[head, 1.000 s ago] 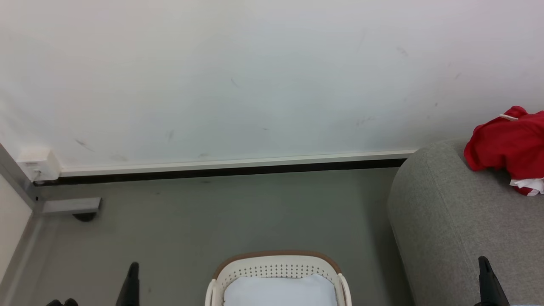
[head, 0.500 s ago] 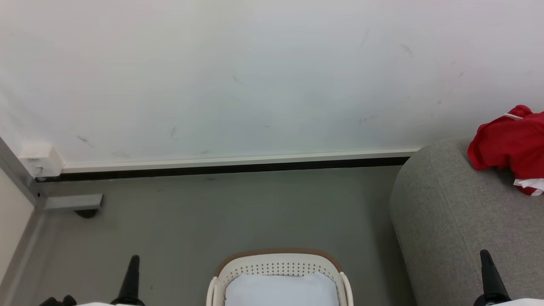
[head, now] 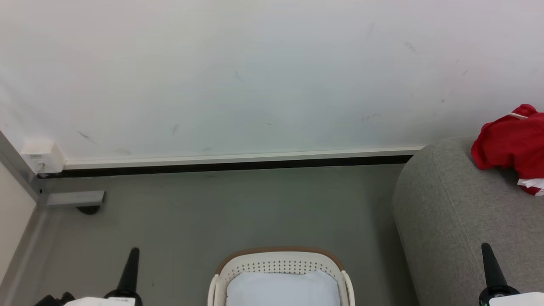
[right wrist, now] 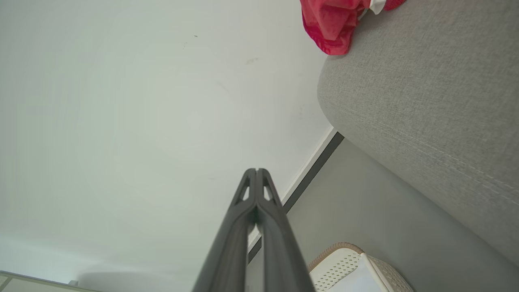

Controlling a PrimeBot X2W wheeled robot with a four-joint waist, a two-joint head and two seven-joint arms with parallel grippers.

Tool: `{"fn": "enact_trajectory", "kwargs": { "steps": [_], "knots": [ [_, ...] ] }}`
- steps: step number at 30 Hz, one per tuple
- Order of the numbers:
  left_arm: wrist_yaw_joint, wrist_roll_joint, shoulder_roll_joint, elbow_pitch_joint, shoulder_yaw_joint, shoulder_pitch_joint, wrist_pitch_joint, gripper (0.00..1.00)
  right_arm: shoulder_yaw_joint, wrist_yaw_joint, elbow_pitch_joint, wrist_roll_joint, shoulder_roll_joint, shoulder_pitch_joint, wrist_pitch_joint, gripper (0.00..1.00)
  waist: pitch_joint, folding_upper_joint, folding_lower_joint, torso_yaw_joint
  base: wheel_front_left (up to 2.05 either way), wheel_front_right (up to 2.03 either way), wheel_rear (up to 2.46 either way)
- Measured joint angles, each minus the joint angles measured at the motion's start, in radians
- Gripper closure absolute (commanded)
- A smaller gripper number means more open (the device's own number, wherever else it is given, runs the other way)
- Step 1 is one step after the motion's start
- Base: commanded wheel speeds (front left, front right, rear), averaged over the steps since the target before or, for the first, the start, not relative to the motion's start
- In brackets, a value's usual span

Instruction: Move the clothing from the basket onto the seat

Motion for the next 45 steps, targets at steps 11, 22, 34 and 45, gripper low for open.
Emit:
{"fn": "enact_trajectory", "kwargs": {
  "steps": [11, 22, 34, 45],
  "knots": [
    [-0.003, -0.091, -0.004, -0.007, 0.006, -0.011, 0.026, 1.0, -0.008, 0.0, -0.009, 0.105, 0.002, -0.01, 0.025, 1.0, 0.006, 0.0, 0.0, 0.006, 0.0, 0.0, 0.0],
    [-0.005, -0.177, -0.007, -0.014, 0.012, -0.024, 0.049, 1.0, -0.015, 0.0, -0.018, 0.201, 0.004, -0.022, 0.048, 1.0, 0.013, 0.0, -0.0001, 0.011, 0.0, 0.0, 0.0],
    [-0.006, -0.266, -0.009, -0.02, 0.02, -0.039, 0.073, 1.0, -0.021, 0.0, -0.024, 0.293, 0.006, -0.034, 0.072, 1.0, 0.02, 0.0, -0.0002, 0.017, 0.0, 0.0, 0.0],
    [-0.009, -0.337, -0.011, -0.024, 0.026, -0.047, 0.092, 1.0, -0.026, 0.0, -0.03, 0.371, 0.008, -0.042, 0.093, 1.0, 0.026, -0.0001, -0.0001, 0.023, 0.0, 0.0, 0.0]
  ]
}}
